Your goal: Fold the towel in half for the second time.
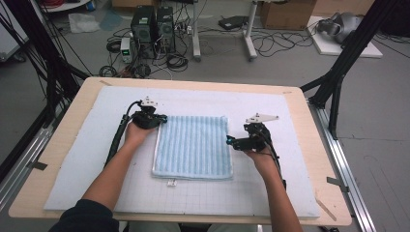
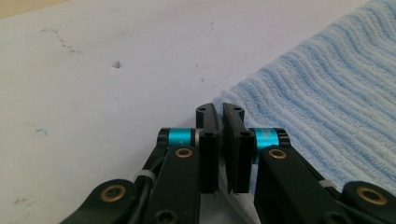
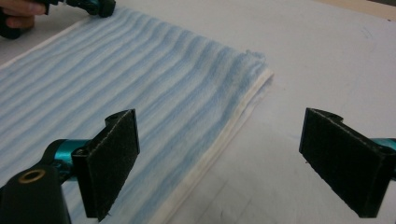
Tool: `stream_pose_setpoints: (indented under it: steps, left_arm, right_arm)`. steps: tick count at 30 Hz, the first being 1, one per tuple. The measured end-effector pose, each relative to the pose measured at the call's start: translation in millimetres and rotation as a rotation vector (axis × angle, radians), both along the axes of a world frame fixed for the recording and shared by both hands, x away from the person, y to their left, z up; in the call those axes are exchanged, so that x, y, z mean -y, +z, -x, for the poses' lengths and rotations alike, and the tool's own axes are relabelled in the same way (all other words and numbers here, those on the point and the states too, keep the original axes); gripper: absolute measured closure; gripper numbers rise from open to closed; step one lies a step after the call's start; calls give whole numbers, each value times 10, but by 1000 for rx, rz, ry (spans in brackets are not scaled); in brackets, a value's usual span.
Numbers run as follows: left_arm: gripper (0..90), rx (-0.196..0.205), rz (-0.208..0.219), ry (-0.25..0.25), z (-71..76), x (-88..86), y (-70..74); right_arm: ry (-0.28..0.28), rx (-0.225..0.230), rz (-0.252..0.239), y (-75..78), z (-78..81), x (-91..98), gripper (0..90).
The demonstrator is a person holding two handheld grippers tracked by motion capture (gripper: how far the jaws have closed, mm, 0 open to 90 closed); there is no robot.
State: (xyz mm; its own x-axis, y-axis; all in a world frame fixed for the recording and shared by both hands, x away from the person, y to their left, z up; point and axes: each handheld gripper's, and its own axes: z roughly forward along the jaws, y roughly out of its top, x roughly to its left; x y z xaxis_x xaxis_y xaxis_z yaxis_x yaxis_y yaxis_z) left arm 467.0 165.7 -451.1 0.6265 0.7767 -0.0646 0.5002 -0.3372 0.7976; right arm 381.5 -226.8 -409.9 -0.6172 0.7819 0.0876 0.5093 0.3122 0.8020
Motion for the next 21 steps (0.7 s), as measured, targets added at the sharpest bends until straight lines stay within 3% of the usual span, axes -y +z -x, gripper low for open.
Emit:
stream_pose_setpoints:
  steps: [7, 14, 18, 21]
  left_arm:
    - [847, -11, 19, 4, -5, -14, -5]
    - [847, -14, 21, 6, -5, -15, -6]
    - [847, -13, 21, 7, -4, -15, -6]
    - [847, -12, 19, 6, -3, -16, -6]
  right_arm:
    - [-19, -40, 24, -61, -403, -104, 129]
    - [-47, -75, 48, -153, -719, -154, 316]
    - [-49, -87, 46, -196, -816, -182, 472]
    - [-40, -105, 44, -256, -851, -209, 524]
